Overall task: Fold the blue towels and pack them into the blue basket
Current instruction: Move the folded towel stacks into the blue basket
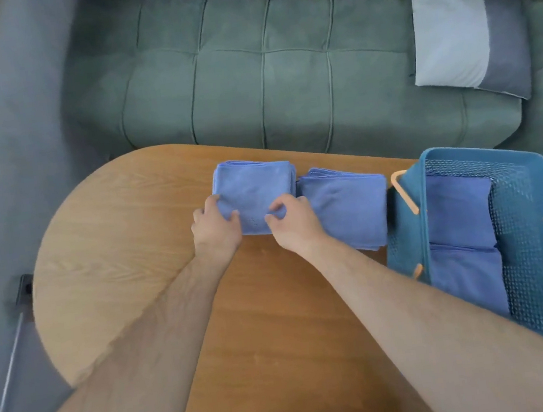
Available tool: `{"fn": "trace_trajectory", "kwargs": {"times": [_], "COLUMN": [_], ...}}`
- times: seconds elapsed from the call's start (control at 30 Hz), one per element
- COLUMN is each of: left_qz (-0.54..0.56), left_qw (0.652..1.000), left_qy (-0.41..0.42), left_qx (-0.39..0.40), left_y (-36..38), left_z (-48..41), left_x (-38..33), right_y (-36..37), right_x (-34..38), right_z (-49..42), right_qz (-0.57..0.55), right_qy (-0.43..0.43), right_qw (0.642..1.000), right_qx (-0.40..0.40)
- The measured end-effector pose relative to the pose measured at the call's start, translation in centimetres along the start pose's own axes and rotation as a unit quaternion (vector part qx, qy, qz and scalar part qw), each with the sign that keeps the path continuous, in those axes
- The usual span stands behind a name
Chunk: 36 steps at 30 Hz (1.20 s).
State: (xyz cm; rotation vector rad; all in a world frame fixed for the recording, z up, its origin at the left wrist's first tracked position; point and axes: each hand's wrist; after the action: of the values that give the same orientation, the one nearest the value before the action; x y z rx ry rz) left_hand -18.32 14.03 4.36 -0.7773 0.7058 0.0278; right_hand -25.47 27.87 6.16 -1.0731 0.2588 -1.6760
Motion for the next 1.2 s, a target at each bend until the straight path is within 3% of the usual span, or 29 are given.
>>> {"fn": "trace_trajectory", "kwargs": {"times": [0.13,0.27,0.4,0.6,0.8,0.97,1.2], "left_qz": [0.103,0.178,0.174,0.15,0.131,0.061,-0.243], "left_qw": [0.994,0.977,0.978,0.969,0.944,0.923,0.892], "left_qy": [-0.027,-0.044,0.019,0.152,0.267,0.336,0.365], "left_qx": [0.026,0.113,0.113,0.121,0.144,0.176,0.105], "left_y": [-1.6,-2.5,-2.6,1.0,6.7,12.5,20.8], "left_z": [-0.4,0.6,3.2,7.5,11.6,14.5,18.2], "left_x": [-0.9,-1.8,-2.8,-7.4,-13.2,-16.1,-18.7], "right_y": [-0.2,-1.6,-3.7,-9.2,-15.6,-19.5,-20.1], "right_x": [0.5,0.7,-0.4,-5.1,-11.6,-18.1,-25.3], "right_z": [-0.5,-0.1,1.7,5.3,8.6,10.6,9.5], "right_qz": [-0.03,-0.008,-0.054,-0.12,-0.098,-0.09,-0.005], "right_qy": [0.016,0.008,-0.023,-0.041,-0.059,-0.032,0.024], "right_qw": [0.999,1.0,0.998,0.989,0.98,0.973,0.978], "right_qx": [-0.037,0.01,0.014,-0.076,-0.161,-0.211,-0.206]}}
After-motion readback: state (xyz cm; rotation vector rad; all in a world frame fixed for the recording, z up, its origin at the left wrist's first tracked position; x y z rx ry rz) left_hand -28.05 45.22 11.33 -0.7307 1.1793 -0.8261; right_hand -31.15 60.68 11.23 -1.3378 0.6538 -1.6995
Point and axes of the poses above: each hand's wrist, its own z-axis away from the middle knuckle, its own y-axis out of the palm, x = y × z, and after that the axes turned 8 degrees about z, right-handed
